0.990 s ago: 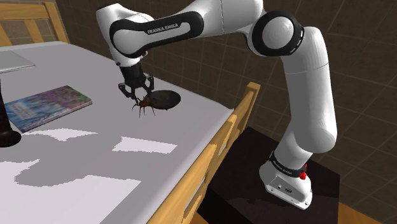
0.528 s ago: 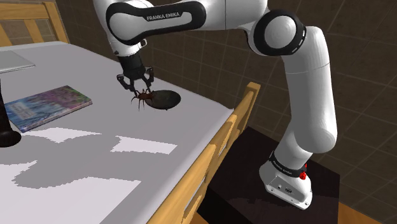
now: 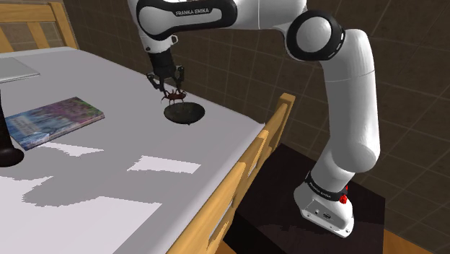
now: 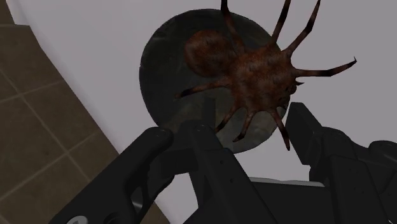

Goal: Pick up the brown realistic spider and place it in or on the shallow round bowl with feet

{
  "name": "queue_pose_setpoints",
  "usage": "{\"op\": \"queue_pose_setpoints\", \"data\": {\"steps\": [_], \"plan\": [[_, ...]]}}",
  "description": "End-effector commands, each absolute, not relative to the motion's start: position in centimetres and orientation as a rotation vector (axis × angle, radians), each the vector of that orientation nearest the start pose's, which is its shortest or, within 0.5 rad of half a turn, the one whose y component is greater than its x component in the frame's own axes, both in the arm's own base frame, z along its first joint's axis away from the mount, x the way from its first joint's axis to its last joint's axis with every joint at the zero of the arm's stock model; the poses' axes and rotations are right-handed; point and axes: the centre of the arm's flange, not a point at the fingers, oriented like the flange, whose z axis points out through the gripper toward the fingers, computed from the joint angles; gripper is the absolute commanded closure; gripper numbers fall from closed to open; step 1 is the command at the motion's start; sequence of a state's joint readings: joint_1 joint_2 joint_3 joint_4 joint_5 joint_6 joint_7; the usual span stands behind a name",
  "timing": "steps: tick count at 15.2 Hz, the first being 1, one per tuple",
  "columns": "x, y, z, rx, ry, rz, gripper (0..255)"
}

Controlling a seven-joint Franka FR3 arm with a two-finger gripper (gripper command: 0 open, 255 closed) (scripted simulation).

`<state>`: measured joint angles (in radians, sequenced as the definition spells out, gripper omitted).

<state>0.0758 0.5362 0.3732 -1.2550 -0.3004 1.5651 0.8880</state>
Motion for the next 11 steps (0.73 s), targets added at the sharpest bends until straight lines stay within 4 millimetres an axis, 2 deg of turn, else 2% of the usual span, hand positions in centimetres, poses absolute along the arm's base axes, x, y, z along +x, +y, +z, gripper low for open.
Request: {"op": "queue_pose_setpoints", "data": {"steps": [1,5,11], "plan": [[65.9,19.0,45.5,-3.262,0.73,0.142,255],[67.7,14.1,45.9,-3.262,0.73,0.142,255],[67.7,14.1,42.8,-3.262,0.73,0.142,255]]}}
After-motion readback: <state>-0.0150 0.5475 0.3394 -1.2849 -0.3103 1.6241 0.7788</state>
